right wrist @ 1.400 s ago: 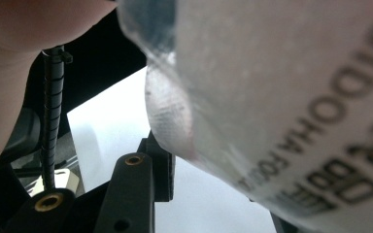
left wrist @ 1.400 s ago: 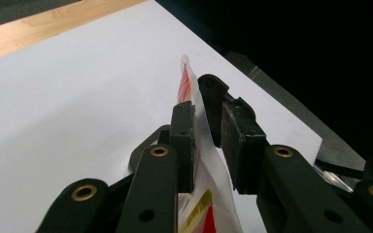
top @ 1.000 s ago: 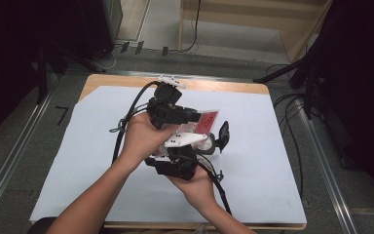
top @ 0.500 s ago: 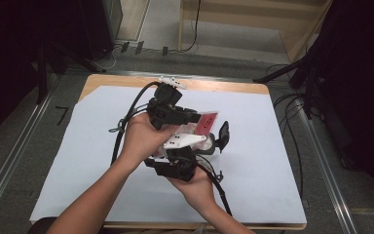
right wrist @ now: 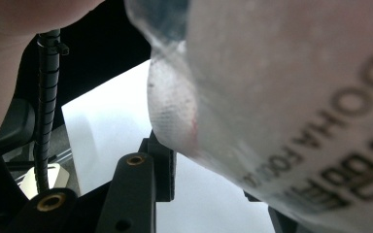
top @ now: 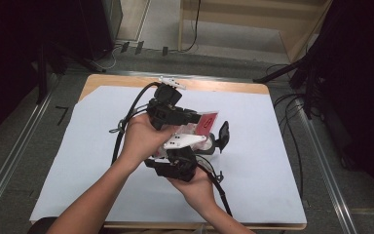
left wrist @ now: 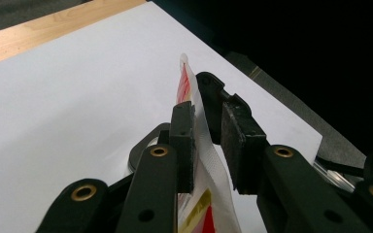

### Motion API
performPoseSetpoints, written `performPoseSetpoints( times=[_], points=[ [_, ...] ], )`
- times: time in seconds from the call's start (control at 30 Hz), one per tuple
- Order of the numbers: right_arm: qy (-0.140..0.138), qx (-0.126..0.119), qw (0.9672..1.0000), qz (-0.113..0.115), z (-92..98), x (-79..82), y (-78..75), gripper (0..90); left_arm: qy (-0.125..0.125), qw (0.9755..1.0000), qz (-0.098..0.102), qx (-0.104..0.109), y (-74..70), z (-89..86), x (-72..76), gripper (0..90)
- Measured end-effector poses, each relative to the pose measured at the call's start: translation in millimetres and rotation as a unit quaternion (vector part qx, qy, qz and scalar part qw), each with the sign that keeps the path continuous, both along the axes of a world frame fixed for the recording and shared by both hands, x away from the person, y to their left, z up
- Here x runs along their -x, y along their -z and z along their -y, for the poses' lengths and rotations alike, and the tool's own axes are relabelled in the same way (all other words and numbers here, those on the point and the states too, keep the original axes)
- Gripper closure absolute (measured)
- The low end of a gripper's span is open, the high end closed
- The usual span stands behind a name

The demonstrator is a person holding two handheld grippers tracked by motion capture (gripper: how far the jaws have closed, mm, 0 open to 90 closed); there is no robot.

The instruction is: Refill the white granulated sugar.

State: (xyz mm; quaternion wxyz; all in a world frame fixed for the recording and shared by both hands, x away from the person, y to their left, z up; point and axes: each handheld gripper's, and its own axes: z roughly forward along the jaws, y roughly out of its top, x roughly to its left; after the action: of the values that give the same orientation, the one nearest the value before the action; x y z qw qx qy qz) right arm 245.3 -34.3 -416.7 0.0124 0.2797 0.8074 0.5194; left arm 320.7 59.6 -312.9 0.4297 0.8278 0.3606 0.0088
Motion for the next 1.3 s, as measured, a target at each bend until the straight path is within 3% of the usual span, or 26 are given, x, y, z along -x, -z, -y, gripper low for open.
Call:
performPoseSetpoints(
  times=[0.77,1.3],
  points=[
    [-0.010,0.000,0.9999,0.008,-3.2,5.7,7.0,60.2,-0.004,0.9999,0.001,-0.011,1.4,-6.6,8.5,76.1],
    [-0.024,0.014,0.9994,0.020,-11.1,15.1,21.9,56.7,0.002,0.9991,-0.028,-0.033,3.4,-20.2,16.0,79.7]
  ],
)
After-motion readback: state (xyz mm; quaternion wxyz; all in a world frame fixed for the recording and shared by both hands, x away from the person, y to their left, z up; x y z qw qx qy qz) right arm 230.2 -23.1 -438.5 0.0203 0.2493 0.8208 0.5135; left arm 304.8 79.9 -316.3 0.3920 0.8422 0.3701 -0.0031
